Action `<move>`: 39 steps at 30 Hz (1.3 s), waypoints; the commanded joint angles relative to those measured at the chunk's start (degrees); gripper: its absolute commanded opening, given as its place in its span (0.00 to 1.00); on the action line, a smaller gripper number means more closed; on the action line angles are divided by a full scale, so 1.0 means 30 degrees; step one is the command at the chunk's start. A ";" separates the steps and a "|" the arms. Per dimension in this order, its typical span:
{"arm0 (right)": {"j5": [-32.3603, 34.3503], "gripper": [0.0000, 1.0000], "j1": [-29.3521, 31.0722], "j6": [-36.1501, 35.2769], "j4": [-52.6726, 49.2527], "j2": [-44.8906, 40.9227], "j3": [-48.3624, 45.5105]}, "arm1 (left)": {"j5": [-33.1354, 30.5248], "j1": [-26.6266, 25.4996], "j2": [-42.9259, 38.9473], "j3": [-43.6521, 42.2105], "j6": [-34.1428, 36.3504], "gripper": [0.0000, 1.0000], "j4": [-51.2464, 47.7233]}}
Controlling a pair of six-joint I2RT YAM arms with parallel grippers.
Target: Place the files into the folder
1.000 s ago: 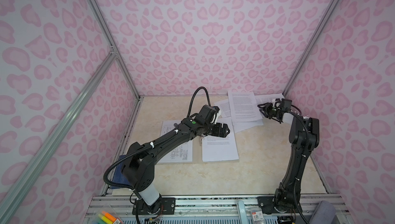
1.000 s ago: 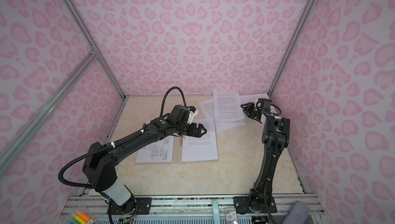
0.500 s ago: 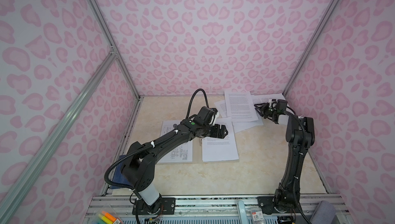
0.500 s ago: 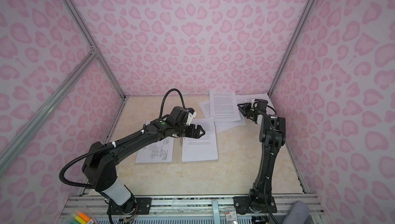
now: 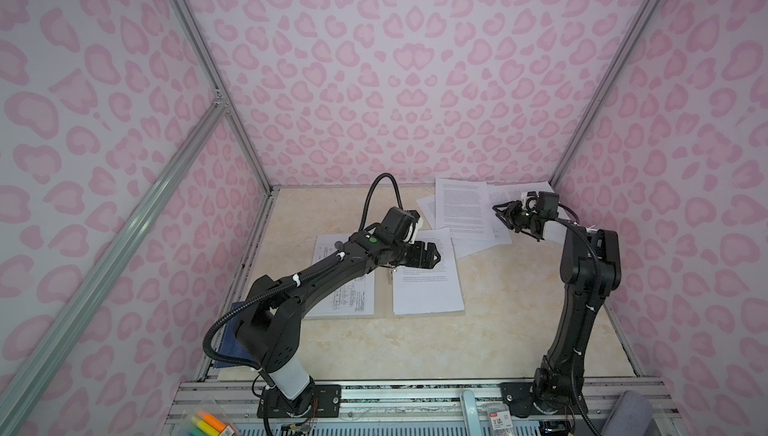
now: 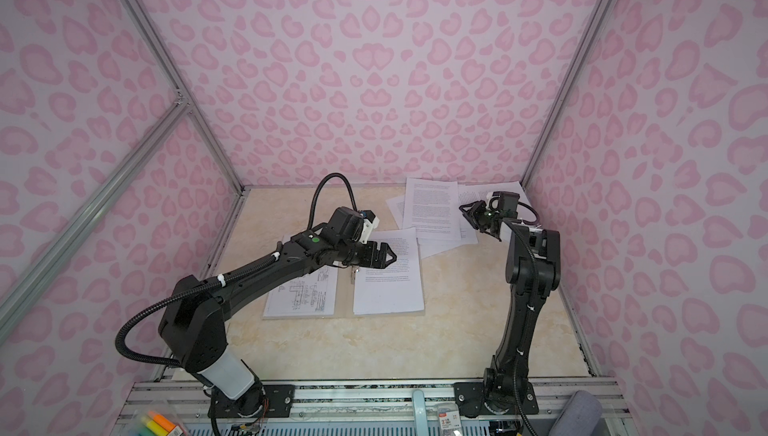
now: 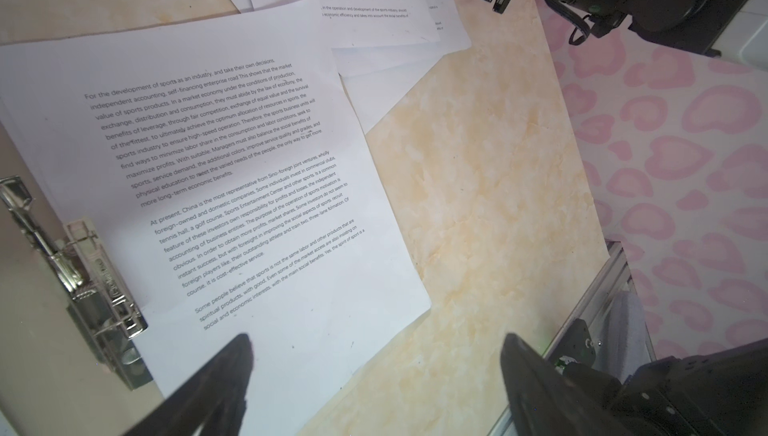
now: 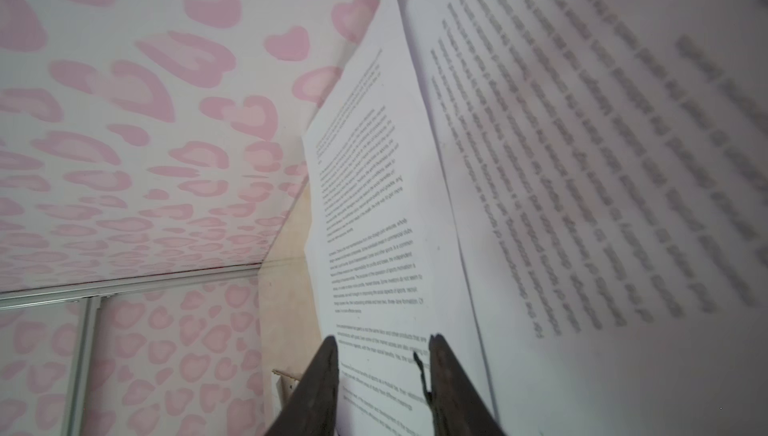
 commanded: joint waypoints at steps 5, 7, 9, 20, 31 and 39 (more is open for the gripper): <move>0.3565 0.49 0.0803 -0.4347 -0.6514 -0.0462 0.0644 | 0.0406 0.0212 -0.0193 -0.0274 0.0228 0.94 0.0861; 0.4033 0.52 0.0951 -0.4671 -0.7212 -0.0418 0.1364 | 0.0451 0.0263 -0.0221 -0.0371 0.0232 0.94 0.0858; 0.4355 0.55 0.1127 -0.4982 -0.8000 -0.0166 0.1734 | 0.0451 0.0334 -0.0318 -0.0536 0.0203 0.94 0.0934; 0.4525 0.66 0.1567 -0.4612 -0.8916 0.0117 0.2395 | 0.0487 0.0542 -0.0790 -0.1100 0.0107 0.94 0.1172; -0.0980 0.66 0.1571 0.0103 -0.1861 0.2626 0.3231 | 0.0540 0.0702 -0.1177 -0.1479 0.0085 0.94 0.1303; -0.2398 0.64 0.2148 0.1767 -0.0110 0.3651 0.4831 | 0.0568 0.1097 -0.1586 -0.1967 -0.0003 0.94 0.1429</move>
